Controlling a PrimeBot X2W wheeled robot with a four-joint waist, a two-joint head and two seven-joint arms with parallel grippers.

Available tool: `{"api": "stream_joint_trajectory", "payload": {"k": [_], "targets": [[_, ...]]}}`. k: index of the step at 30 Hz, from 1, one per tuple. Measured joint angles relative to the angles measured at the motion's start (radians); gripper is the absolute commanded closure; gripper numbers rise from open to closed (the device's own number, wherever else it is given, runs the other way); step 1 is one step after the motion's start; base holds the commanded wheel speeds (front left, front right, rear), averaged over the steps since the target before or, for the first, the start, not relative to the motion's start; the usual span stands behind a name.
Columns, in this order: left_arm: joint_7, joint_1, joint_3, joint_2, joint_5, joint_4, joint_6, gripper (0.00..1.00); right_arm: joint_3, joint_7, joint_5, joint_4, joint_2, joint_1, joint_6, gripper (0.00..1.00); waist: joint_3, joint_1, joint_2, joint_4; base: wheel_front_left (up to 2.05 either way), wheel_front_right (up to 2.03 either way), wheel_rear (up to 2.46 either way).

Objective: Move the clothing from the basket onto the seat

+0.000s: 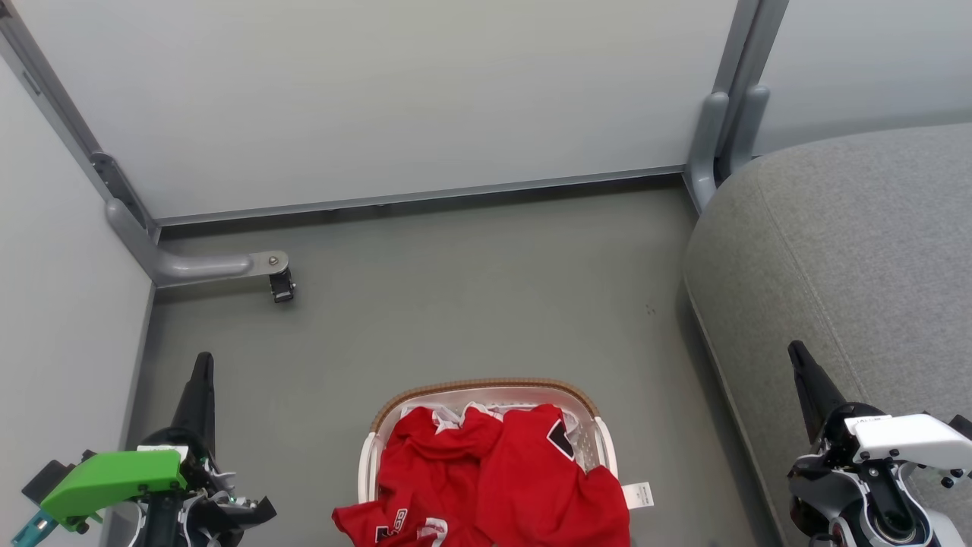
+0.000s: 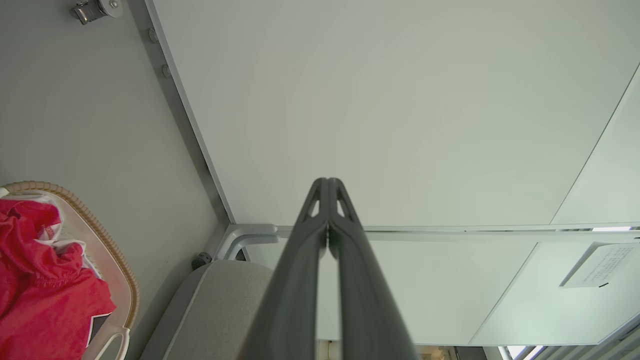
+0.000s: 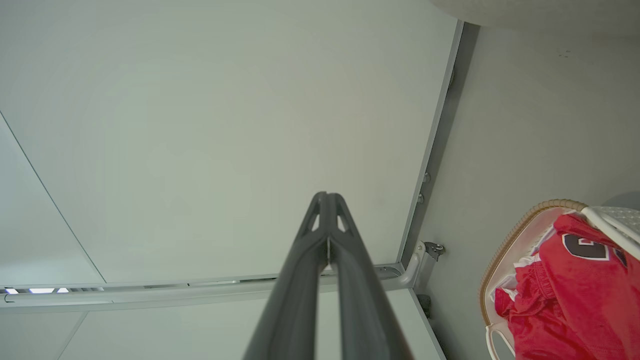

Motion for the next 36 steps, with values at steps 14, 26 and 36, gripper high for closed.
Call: {"api": "stream_joint_trajectory", "payload": {"k": [14,26,36], "targets": [[-0.001,0.012,-0.002,-0.004,0.0,0.021,0.001,0.0,0.001,0.0,0.0,0.018,0.006,0.013,0.0,0.0,0.0,0.0,0.0,0.0,0.0,0.0,0.0],[-0.046,0.054,-0.048,-0.01,0.009,0.025,0.003,0.0,0.028,-0.045,-0.015,0.038,0.014,0.05,0.0,0.0,0.0,0.0,0.0,0.0,0.0,0.0,0.0],[-0.091,0.07,-0.077,-0.009,0.068,-0.01,0.005,0.0,0.031,-0.09,-0.09,0.032,0.013,0.056,0.0,0.0,0.0,0.0,0.0,0.0,0.0,0.0,0.0]]}}
